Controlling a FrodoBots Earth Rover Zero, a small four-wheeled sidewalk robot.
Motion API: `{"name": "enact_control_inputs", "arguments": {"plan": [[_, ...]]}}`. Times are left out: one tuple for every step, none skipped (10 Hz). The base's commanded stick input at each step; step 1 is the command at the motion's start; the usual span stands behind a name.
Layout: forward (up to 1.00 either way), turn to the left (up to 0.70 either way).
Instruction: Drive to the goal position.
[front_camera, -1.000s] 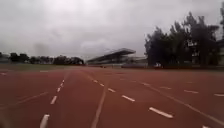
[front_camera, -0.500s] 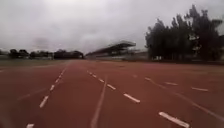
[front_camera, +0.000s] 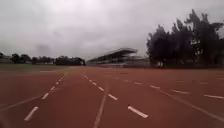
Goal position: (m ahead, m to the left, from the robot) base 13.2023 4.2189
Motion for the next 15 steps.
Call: {"name": "enact_control_inputs", "arguments": {"plan": [[0.7, 0.0], [0.7, 0.0], [0.7, 0.0], [0.7, 0.0], [0.7, 0.0], [0.7, 0.0], [0.7, 0.0], [0.7, 0.0], [0.7, 0.0], [0.7, 0.0], [0.7, 0.0], [0.7, 0.0], [0.7, 0.0], [0.7, 0.0], [0.7, 0.0]]}}
